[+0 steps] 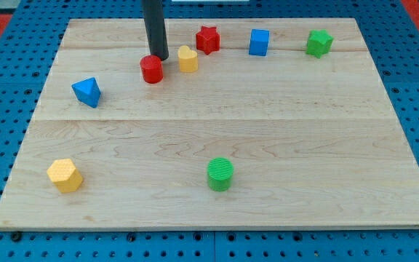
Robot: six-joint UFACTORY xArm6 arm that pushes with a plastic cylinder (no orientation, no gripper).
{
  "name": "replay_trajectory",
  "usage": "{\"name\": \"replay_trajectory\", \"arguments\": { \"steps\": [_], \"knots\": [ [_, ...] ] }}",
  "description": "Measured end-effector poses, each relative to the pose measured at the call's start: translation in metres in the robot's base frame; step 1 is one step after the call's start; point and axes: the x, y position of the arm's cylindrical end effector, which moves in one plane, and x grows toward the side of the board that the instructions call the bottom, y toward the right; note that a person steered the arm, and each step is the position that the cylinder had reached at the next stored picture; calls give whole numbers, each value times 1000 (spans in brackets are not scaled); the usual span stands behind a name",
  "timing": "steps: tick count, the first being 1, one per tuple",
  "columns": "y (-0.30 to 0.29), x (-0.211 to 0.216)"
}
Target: Move the red circle into the yellow heart
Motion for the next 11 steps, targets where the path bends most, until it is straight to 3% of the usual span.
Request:
{"name": "replay_trajectory", "arguments": {
  "steps": [2,5,7,11],
  "knots": [
    [-59,-9],
    [-62,27],
    [19,69],
    [-8,35]
  ]
}}
